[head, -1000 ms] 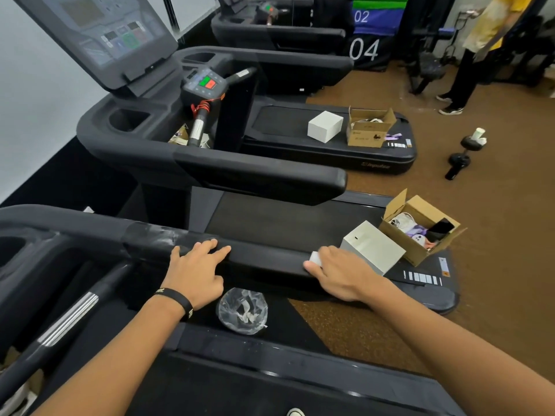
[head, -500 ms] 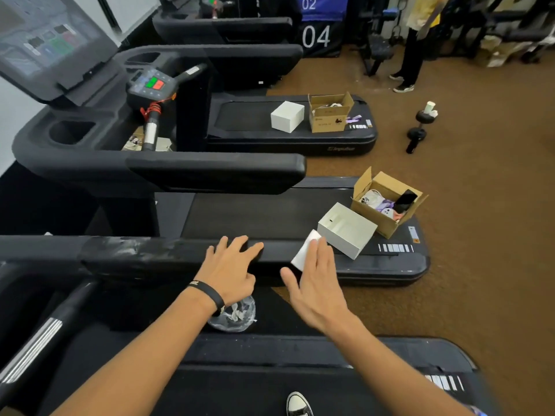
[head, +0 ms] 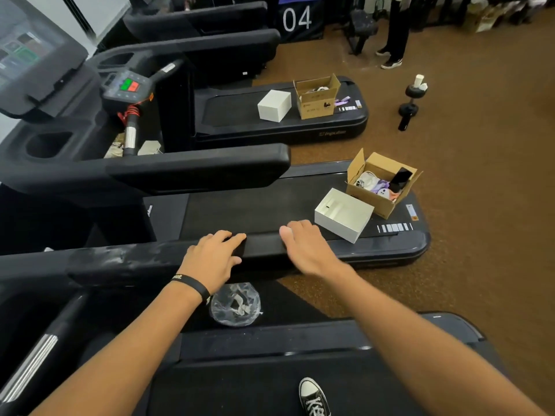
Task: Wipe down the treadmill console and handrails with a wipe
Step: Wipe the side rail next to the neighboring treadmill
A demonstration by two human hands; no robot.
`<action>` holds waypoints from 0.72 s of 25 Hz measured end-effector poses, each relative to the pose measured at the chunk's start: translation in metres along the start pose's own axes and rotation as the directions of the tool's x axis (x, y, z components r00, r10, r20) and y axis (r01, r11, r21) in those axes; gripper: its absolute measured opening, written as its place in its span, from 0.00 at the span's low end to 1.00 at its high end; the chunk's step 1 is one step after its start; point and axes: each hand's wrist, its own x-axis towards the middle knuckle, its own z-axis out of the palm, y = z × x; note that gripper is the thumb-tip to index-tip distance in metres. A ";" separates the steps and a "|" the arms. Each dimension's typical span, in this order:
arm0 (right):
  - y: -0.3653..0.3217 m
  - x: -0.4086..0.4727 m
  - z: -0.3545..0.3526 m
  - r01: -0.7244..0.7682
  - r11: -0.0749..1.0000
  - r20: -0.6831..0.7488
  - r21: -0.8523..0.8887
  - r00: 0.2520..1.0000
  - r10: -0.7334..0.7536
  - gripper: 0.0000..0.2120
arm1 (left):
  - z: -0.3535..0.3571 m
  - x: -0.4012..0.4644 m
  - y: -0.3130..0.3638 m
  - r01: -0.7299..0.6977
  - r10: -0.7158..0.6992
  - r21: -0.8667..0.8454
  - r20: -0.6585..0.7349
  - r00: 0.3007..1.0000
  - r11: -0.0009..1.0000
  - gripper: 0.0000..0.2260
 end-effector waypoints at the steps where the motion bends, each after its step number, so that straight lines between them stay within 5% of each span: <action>1: 0.004 0.007 -0.011 -0.023 0.998 0.083 0.061 0.996 0.018 0.17 | -0.001 0.002 -0.003 0.020 -0.019 -0.010 0.014 1.000 1.000 0.24; 4: 0.022 0.003 -0.019 -0.110 0.957 0.105 0.267 0.991 0.085 0.21 | -0.002 0.007 -0.004 0.039 -0.038 -0.039 0.039 0.999 0.998 0.25; 7: 0.020 -0.023 0.012 -0.097 0.904 -0.172 0.415 0.968 0.183 0.19 | -0.001 0.008 -0.002 0.040 -0.038 -0.038 0.042 0.998 0.998 0.25; 10: -0.003 -0.051 0.048 -0.125 0.787 -0.376 0.604 0.826 0.420 0.17 | 0.001 0.007 -0.004 0.041 -0.040 -0.021 0.035 0.999 0.999 0.25; 13: -0.022 -0.065 0.076 -0.126 0.672 -0.361 0.730 0.764 0.535 0.23 | -0.001 0.006 -0.004 0.027 -0.026 -0.012 0.061 0.998 1.000 0.25; 18: -0.076 -0.070 0.120 -0.123 0.618 -0.248 0.777 0.842 0.480 0.34 | -0.001 0.009 -0.013 -0.071 0.067 0.028 0.110 0.992 0.997 0.25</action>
